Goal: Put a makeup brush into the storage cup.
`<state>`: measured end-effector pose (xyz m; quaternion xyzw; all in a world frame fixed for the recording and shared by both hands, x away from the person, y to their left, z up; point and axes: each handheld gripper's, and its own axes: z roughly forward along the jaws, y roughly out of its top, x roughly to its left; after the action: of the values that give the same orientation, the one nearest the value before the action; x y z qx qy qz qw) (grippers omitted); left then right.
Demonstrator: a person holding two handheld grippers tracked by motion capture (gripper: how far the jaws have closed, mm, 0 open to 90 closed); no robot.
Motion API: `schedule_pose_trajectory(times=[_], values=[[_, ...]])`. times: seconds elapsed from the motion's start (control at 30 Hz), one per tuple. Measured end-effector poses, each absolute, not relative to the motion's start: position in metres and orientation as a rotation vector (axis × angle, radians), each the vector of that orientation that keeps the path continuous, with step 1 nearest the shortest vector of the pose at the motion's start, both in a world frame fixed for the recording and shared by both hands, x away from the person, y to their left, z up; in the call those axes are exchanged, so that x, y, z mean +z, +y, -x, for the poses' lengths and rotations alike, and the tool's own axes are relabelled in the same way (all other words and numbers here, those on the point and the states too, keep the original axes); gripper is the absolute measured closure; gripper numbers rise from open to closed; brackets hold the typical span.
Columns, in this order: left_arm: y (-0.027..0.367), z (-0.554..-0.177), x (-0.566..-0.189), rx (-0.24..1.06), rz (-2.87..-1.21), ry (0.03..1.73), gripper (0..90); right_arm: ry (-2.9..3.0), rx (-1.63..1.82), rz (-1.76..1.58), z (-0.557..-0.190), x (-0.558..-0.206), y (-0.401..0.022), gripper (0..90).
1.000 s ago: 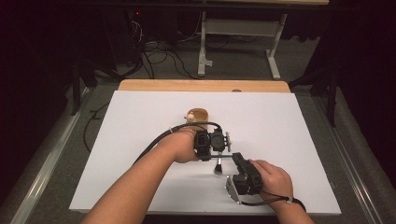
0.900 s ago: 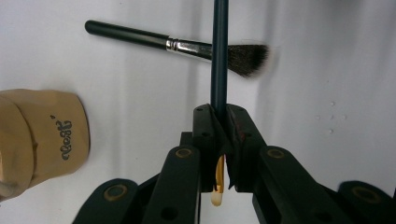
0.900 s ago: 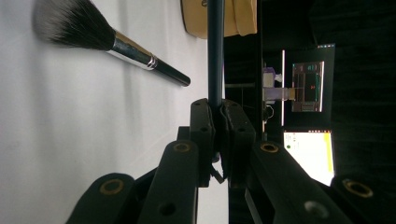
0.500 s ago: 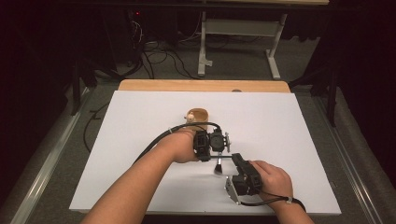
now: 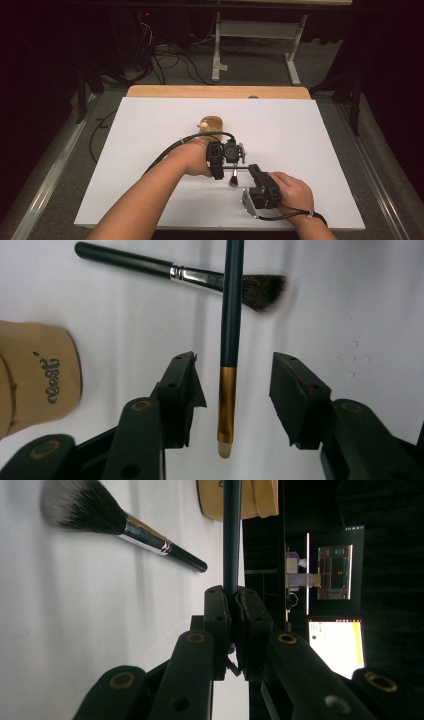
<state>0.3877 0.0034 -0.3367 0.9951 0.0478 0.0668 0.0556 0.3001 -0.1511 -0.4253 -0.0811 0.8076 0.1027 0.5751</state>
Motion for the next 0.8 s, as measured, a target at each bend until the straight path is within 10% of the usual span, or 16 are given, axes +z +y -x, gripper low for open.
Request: schedule_pose_trajectory(times=[0.8], values=[[0.035,-0.395,-0.340,0.139,-3.001,0.263,35.9,1.908,0.252,0.178,-0.301,-0.425,-0.153,87.2]])
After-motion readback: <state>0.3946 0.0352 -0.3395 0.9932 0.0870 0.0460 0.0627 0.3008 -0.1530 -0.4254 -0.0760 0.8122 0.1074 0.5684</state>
